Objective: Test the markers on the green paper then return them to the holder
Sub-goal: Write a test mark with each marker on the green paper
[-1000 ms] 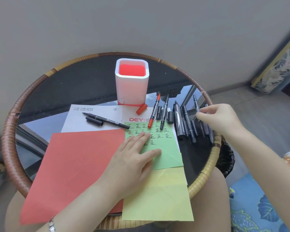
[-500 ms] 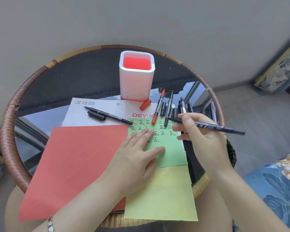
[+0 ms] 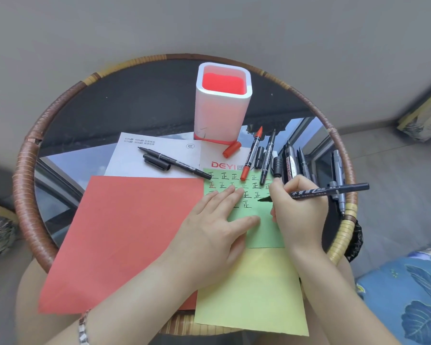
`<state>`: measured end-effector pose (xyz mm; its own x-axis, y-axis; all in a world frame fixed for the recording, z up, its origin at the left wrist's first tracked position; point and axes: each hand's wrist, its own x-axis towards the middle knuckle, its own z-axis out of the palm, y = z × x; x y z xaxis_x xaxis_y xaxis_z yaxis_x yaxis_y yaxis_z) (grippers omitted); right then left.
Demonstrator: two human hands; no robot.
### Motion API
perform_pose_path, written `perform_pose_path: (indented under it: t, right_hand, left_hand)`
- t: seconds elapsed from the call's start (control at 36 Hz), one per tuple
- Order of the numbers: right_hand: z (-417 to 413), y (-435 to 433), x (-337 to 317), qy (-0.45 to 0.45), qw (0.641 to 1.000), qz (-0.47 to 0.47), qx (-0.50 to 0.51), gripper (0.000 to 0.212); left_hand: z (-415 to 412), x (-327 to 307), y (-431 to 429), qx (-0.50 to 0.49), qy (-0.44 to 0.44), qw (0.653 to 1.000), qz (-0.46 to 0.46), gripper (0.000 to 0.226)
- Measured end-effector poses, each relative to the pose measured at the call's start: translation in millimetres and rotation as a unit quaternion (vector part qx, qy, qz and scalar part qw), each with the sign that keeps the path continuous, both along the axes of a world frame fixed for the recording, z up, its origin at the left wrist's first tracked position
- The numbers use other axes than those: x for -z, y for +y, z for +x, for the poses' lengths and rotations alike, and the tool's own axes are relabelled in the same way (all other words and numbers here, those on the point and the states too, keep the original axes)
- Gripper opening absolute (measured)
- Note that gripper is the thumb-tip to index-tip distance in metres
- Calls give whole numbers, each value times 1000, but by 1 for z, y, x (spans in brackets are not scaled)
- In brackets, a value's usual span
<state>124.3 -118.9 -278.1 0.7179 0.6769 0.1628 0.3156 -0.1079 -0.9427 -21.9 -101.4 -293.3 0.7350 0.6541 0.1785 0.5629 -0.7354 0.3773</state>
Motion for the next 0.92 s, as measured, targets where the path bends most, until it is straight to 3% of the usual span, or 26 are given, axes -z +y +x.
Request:
perform_pose_path:
  t: [0.92]
  right_hand:
    - [5,3,9,-85,996,-10,23,24]
  left_hand:
    - [0,-2,0,-1,3,1000,2,38]
